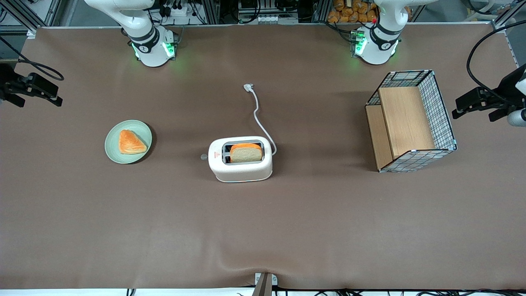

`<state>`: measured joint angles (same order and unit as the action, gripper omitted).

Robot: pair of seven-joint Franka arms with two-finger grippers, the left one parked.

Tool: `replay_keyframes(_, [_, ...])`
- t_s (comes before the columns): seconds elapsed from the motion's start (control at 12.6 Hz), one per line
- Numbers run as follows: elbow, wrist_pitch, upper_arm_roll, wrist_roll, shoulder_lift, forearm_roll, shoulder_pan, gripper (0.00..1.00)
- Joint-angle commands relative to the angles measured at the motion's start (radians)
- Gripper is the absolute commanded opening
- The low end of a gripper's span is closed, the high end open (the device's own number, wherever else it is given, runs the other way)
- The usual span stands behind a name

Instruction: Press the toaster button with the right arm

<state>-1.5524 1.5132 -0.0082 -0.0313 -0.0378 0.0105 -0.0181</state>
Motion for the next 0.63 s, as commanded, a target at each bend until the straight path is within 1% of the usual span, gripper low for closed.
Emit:
replay_keyframes(0.0, [0.05, -0.016, 0.011, -0.013, 0.026, 0.006, -0.014, 1.0])
replay_keyframes(0.55, [0.055, -0.013, 0.011, -0.012, 0.045, 0.019, -0.016, 1.0])
